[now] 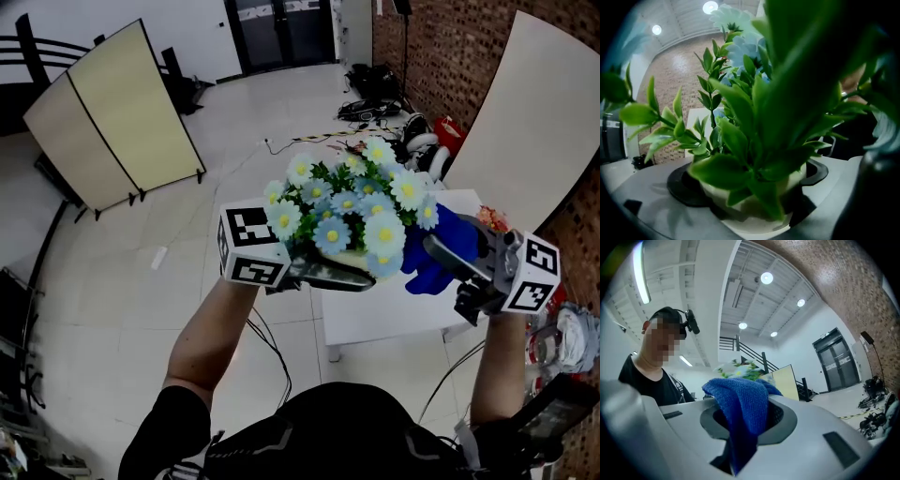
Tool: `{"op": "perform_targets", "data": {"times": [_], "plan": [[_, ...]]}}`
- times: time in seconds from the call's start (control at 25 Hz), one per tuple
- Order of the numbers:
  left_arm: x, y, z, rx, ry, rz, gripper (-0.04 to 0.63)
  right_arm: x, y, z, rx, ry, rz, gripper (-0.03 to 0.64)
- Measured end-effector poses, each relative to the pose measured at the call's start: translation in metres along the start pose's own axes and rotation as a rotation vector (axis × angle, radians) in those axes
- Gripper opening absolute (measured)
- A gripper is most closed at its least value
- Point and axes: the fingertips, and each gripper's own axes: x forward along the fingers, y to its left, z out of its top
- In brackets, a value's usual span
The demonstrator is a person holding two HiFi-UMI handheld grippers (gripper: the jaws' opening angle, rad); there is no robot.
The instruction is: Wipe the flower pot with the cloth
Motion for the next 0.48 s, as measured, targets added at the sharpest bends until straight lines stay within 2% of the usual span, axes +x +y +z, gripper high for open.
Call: {"op": "perform_targets", "data": {"times": [0.08,0.16,0.32,0.48], "plan": [[-0.008,-0.024,0.003,0.026,0.002,-0.056,0.551,-0.001,-0.007,-0.004,0.011,-0.007,-0.004,0.081],[-0.013,-0.041,0.006,0.039,0.006,-0.103,0.551,0.009,-0.011,-0.011,0.016,0.013,0.028,0.081],[-0.014,-0.054,0.014,0.068,-0.002,-0.193,0.551,0.036,-0.019,-0.009,0.09,0.019,0.182,0.081],[-0.015,-0.057,0.013,0.086,0.022,-0.226,0.551,0.055,-0.016,-0.006,0.17,0.035,0.352,0.081]]}}
